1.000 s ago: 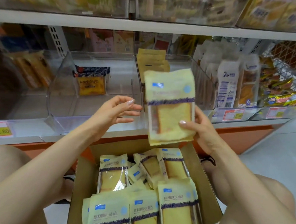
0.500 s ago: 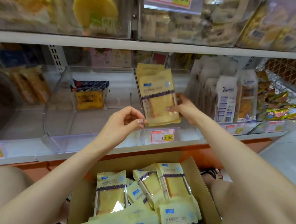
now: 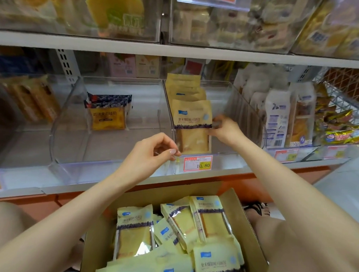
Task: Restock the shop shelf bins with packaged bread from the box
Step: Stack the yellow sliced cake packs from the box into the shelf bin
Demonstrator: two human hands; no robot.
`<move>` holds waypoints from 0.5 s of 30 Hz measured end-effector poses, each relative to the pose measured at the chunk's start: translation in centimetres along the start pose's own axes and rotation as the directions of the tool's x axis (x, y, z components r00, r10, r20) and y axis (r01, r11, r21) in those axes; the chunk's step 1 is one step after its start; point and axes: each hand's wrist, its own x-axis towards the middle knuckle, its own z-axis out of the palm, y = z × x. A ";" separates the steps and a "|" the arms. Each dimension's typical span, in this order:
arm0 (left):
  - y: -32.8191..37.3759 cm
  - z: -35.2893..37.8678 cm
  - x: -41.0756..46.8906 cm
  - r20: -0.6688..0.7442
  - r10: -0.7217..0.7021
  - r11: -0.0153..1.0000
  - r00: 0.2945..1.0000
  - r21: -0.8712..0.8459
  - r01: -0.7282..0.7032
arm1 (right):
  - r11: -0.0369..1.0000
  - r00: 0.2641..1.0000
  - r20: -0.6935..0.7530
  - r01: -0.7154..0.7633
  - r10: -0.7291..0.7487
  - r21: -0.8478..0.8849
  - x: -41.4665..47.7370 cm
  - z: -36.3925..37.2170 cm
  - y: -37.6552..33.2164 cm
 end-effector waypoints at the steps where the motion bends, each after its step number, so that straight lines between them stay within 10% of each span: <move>1: -0.1 0.0 -0.2 0.009 -0.003 1.000 1.000 0.011 0.003 | 1.000 0.999 -0.039 0.011 -0.010 0.010 -0.6 -0.5 0.1; 7: -2.1 1.5 -1.8 0.110 -0.076 0.997 0.991 0.043 0.072 | 0.954 0.972 -0.142 0.214 -0.187 0.210 -8.1 -3.0 0.1; 15: -8.4 10.7 -5.1 0.458 -0.210 0.947 0.864 0.315 0.064 | 0.965 0.969 0.204 0.089 -0.142 0.247 -14.7 0.7 4.5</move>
